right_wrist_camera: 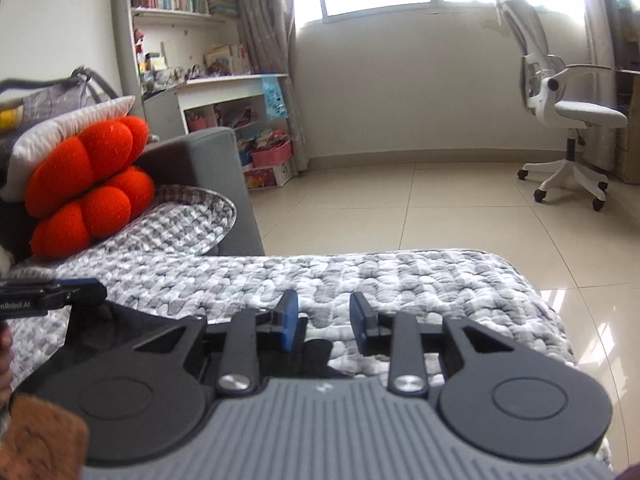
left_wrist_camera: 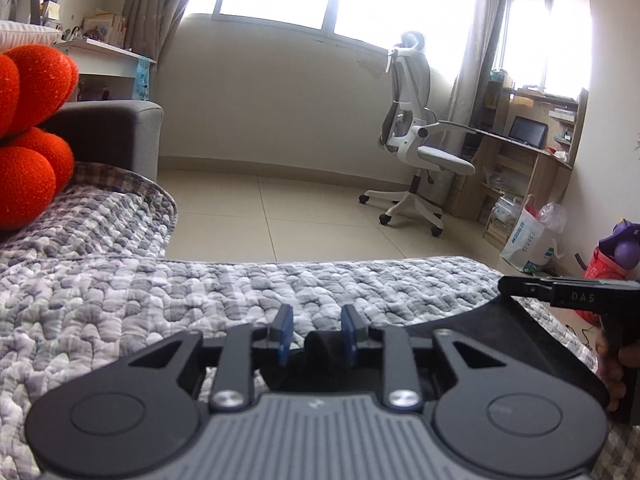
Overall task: Fold clothes
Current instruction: 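Lift the T-shirt end with both grippers and fold it over the shirt, then lay the folded T-shirt end down and open both grippers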
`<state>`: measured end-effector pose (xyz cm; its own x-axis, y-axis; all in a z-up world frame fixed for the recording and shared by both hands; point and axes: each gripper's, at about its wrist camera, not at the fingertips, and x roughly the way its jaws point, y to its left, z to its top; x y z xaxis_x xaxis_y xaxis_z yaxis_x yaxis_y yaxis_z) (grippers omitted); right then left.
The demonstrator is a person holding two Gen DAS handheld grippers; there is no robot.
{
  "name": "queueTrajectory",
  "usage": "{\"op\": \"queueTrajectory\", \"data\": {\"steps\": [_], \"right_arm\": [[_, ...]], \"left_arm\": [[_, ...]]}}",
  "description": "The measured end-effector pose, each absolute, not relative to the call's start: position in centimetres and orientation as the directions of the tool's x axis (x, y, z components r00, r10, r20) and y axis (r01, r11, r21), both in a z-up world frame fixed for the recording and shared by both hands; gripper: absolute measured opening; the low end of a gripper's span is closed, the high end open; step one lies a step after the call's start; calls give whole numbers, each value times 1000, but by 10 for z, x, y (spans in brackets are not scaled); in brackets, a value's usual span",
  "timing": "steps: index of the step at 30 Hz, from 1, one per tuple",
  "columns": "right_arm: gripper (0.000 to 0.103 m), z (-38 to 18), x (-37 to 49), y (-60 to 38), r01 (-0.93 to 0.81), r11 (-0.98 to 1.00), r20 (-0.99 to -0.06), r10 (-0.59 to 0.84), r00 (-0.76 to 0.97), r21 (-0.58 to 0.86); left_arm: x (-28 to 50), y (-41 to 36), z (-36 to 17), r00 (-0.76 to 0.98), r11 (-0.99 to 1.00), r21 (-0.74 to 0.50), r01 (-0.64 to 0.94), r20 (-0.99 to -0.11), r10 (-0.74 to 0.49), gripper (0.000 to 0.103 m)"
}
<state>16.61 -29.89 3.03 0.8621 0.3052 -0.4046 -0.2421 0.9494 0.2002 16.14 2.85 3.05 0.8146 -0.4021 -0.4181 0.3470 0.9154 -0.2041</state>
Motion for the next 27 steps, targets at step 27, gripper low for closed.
{"op": "queueTrajectory", "data": {"steps": [27], "right_arm": [[32, 15, 176, -315, -227, 904, -475, 389, 790, 362]], "left_arm": [[182, 50, 11, 803, 922, -337, 192, -487, -345, 48]]}}
